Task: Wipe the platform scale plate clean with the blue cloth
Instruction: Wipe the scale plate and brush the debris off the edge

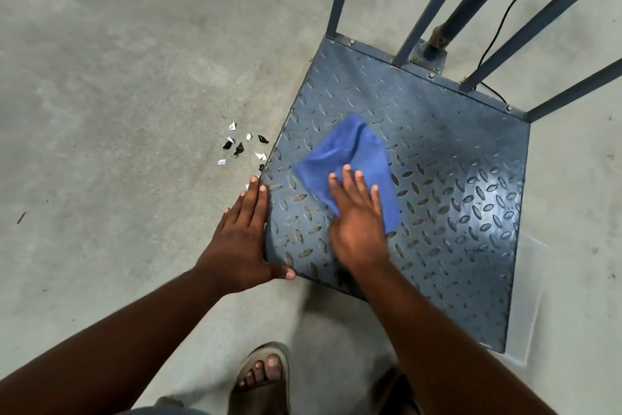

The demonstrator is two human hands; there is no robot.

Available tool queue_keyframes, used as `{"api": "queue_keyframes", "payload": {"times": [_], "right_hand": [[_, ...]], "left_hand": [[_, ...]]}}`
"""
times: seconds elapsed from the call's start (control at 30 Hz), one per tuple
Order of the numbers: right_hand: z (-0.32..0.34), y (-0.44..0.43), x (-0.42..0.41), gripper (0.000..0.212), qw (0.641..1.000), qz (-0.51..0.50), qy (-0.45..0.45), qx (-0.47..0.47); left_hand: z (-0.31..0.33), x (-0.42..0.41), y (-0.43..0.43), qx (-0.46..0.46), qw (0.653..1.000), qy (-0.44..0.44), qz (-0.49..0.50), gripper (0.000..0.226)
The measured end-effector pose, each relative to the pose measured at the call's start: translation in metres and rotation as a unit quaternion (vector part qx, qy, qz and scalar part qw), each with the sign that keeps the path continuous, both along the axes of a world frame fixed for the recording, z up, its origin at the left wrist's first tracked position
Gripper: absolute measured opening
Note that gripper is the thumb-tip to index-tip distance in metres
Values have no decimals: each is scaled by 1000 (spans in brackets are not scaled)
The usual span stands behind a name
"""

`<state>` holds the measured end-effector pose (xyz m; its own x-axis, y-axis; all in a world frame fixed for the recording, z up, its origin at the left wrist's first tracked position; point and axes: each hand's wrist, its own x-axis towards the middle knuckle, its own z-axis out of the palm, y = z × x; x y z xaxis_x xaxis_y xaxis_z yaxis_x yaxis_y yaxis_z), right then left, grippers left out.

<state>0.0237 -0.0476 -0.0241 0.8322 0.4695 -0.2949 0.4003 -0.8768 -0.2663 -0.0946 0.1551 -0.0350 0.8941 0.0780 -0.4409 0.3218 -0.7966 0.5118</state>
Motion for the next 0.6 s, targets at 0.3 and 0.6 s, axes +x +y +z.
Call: {"api": "queue_keyframes", "payload": {"times": [0.3,0.6], "right_hand": [[-7,-50,-7,62,995,-56,-32,-82],[8,-8,-71,56,991,107,-66,-45]], "left_hand": [[0,-2,2,-24,999,-21,5,173],[14,1,13,-35,999,-21,-31,166]]}}
